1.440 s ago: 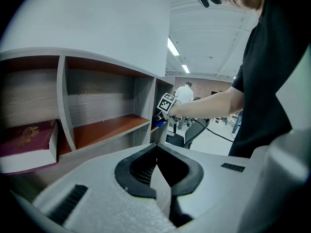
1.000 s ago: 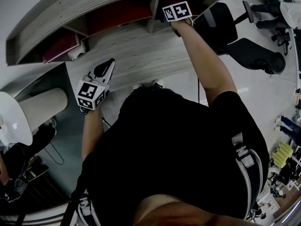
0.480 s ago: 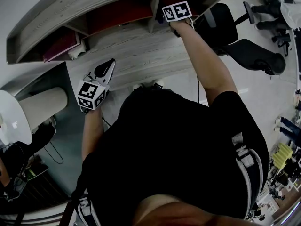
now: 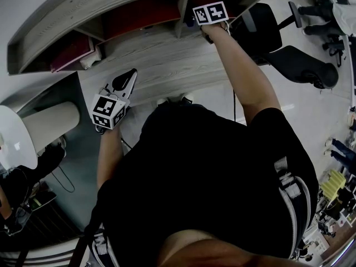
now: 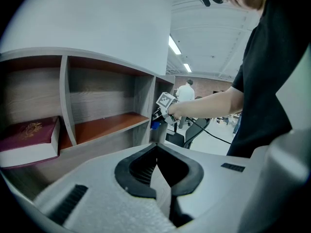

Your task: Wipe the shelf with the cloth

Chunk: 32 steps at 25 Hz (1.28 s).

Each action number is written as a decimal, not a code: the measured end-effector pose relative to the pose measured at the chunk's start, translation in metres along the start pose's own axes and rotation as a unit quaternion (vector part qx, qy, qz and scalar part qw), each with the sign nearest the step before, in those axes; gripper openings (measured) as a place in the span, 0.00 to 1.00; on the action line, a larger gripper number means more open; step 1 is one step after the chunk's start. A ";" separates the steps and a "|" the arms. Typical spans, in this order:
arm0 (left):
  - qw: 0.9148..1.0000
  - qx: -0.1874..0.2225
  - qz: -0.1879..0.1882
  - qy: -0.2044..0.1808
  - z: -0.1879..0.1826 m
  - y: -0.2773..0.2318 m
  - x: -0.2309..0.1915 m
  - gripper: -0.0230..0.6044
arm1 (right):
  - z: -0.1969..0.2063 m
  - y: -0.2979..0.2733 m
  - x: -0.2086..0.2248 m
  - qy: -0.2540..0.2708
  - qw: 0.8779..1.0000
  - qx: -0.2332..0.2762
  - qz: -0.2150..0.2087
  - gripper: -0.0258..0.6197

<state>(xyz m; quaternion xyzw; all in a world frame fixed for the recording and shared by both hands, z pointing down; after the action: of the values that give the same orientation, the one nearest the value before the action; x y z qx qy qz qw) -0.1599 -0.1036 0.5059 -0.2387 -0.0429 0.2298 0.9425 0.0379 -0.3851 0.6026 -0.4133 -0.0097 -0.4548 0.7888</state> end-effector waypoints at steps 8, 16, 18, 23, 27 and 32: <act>1.000 0.000 0.000 0.000 0.002 0.001 0.003 0.06 | 0.004 0.011 -0.002 -0.023 0.999 0.027 -0.012 0.13; 1.000 0.003 0.014 -0.008 -0.004 -0.007 0.017 0.06 | 0.006 0.043 -0.009 -0.044 0.996 0.074 -0.036 0.13; 1.000 0.004 0.019 -0.013 -0.008 -0.010 0.023 0.06 | 0.008 0.053 -0.011 -0.046 0.995 0.082 -0.039 0.13; 0.999 0.007 0.029 -0.024 -0.016 -0.017 0.029 0.06 | 0.012 0.075 -0.017 -0.038 0.993 0.100 -0.041 0.13; 0.999 0.010 0.035 -0.030 -0.021 -0.021 0.032 0.06 | 0.015 0.092 -0.029 -0.018 0.993 0.109 -0.038 0.13; 0.998 0.008 0.049 -0.034 -0.023 -0.032 0.039 0.06 | 0.016 0.114 -0.051 0.032 0.993 0.114 -0.022 0.13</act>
<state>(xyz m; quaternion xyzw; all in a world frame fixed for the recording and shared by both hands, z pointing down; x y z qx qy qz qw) -0.1074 -0.1207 0.4995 -0.2253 -0.0616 0.2842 0.9299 0.0967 -0.3099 0.5197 -0.3060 -0.0452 -0.4813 0.8202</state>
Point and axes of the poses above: the fingertips, and each gripper's own axes: y backward along the fingers, x to its right, z out of its underside, the point moved 3 cm from there along y, backward along the fingers, and after that the axes turned 12 degrees about -z, right-handed, at the moved point
